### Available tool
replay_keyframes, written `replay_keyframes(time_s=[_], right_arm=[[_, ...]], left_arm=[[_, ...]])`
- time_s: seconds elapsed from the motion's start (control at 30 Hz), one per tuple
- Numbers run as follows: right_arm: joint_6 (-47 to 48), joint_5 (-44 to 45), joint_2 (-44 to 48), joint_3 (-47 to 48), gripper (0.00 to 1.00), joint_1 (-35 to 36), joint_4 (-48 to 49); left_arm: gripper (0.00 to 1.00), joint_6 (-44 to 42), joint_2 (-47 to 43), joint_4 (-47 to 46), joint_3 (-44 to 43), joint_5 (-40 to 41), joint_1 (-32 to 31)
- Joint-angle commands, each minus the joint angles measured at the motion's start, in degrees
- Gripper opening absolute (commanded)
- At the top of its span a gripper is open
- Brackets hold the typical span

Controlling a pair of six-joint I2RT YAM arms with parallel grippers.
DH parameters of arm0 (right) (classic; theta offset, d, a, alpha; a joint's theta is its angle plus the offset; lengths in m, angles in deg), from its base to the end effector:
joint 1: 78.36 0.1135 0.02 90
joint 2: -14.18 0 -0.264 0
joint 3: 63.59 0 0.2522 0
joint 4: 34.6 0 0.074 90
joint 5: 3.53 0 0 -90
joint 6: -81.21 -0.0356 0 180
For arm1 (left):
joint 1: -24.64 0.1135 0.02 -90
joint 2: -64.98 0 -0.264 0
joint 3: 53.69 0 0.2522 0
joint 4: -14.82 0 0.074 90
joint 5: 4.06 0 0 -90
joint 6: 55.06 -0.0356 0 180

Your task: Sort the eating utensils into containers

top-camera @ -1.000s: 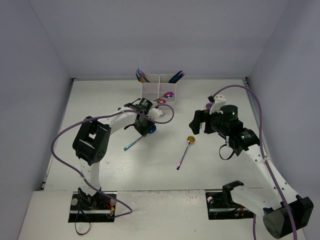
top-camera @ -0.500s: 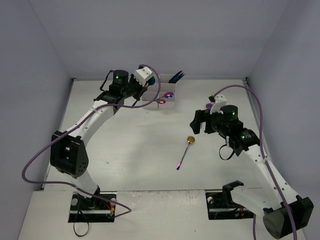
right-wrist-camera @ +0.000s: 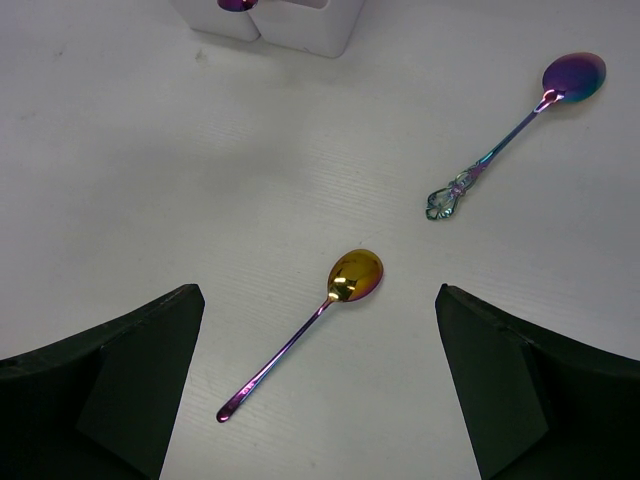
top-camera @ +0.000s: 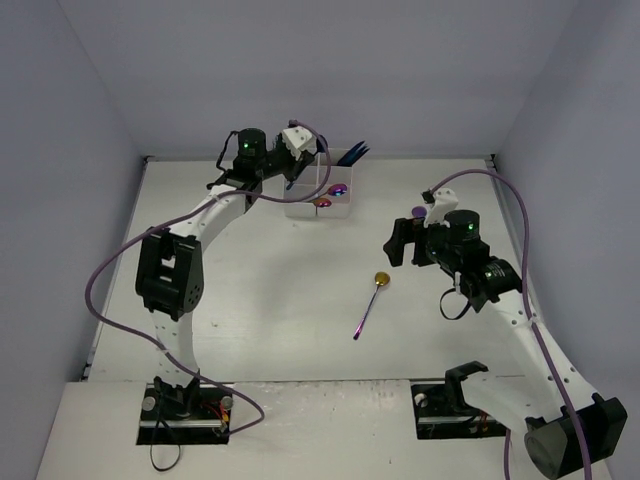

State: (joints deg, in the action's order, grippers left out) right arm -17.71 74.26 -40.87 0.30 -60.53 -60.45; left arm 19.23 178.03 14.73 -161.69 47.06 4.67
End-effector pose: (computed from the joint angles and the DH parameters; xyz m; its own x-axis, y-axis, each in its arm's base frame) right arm 0.2090 0.0751 0.3368 -0.3514 0.0462 -0.9351 -0.4427 0.8719 0.2094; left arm 0.4397 -0.1835 0.3254 0.1529 0.1687 -0.9737 0.8437 0.4907 0.2175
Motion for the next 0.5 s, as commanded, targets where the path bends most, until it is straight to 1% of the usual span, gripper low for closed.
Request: replay_keyframes(time_s=[0.0, 0.07, 0.2, 0.47], right_arm=[[0.6, 0.7, -0.4, 2.1, 1.0, -0.8, 2.1], [0.8, 0.7, -0.7, 2.1, 1.0, -0.9, 2.1], [0.9, 0.8, -0.8, 2.1, 1.0, -1.1, 2.0], [0.6, 0.4, -0.8, 1.5, 1.0, -1.6, 2.1]], left_arm=[[0.0, 3.2, 1.1, -12.7, -3.7, -5.0, 0.6], [0.0, 5.1, 2.8, -15.0, -3.8, -5.9, 0.9], [0.0, 5.7, 5.4, -16.3, -3.6, -6.0, 0.9], [0.0, 3.9, 5.3, -16.4, 1.0, -4.5, 1.7]])
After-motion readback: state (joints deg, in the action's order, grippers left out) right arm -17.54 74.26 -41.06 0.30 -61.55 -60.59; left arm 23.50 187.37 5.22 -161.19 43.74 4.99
